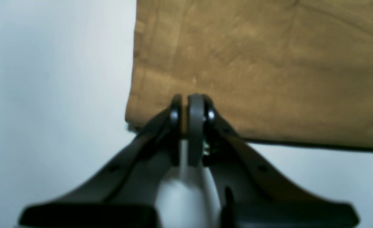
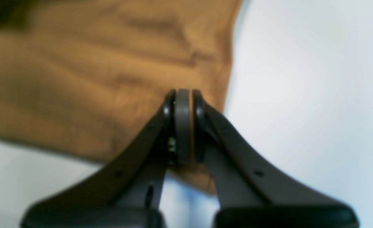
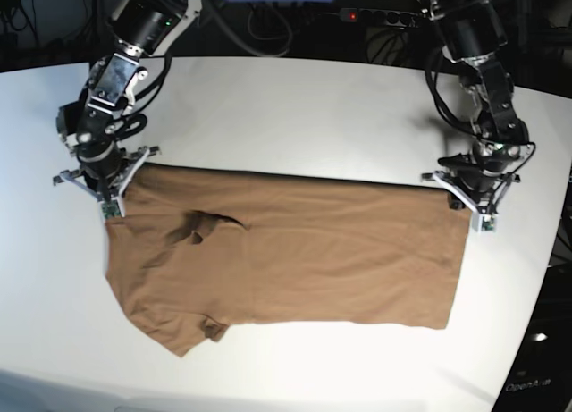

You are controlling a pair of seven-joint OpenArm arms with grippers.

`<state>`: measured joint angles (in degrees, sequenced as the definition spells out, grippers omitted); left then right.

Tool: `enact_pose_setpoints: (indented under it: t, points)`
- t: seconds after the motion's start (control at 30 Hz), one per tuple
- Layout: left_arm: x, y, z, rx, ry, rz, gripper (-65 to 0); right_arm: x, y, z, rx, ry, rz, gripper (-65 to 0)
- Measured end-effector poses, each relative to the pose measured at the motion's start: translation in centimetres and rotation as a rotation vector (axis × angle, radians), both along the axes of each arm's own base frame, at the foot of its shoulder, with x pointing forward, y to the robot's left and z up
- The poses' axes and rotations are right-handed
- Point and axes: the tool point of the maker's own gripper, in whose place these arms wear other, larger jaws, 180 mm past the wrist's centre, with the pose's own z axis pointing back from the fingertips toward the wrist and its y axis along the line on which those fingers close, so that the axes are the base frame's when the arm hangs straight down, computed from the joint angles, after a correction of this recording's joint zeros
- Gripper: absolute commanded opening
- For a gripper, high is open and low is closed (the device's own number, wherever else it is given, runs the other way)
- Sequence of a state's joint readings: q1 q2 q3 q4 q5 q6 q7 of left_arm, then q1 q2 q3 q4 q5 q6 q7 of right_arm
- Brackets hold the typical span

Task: Fold the T-shirt properly
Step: 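Drag the shirt toward the robot with both grippers, flattening it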

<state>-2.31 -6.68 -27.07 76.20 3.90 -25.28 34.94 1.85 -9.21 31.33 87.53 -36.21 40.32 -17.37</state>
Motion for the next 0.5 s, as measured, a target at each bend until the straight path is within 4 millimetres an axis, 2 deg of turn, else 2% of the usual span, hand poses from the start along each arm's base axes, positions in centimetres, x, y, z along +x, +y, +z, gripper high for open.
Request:
enact_pose_setpoints:
  t: [0.07,0.23,0.5]
  points:
    - [-0.2,0.4,-0.3,-0.025,-0.008,0.028,-61.7,-0.3,0.5,-1.0,0.024,0.018,0.004,-64.4]
    - [-0.7,1.9,-0.3,-0.024,-0.008,0.071,-61.7,-0.9,0.7,-1.4,0.057,0.003,0.001,-64.4]
    - [-1.7,1.9,-0.7,-0.026,-0.008,0.073,-61.7,-2.1,0.8,-1.8,0.065,-0.002,0.000,-64.4]
